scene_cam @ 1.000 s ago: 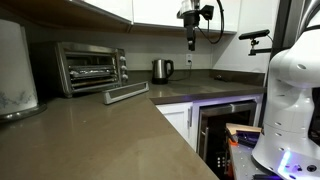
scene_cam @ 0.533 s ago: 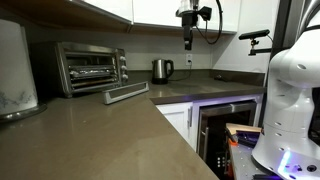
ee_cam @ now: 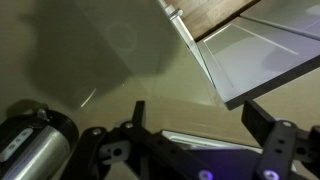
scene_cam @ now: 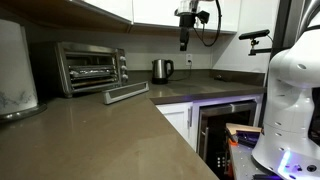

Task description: Close the door of the microwave oven

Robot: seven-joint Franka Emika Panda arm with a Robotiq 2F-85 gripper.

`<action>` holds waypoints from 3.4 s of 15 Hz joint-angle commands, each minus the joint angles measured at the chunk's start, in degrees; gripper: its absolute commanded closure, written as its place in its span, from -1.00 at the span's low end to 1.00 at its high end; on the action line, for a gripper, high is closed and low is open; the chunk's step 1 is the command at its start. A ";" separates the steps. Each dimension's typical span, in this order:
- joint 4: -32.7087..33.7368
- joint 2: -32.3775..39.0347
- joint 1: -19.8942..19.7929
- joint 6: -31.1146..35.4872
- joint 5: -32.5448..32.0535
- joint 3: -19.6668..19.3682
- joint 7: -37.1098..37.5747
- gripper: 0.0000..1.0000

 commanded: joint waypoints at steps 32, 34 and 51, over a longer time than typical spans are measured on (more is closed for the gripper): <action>23.83 39.24 3.65 -4.85 22.59 12.69 -10.46 -1.00; 23.43 40.17 3.67 -5.33 22.48 13.29 -7.44 -1.00; 27.62 48.94 4.43 0.25 16.81 13.39 9.85 -0.93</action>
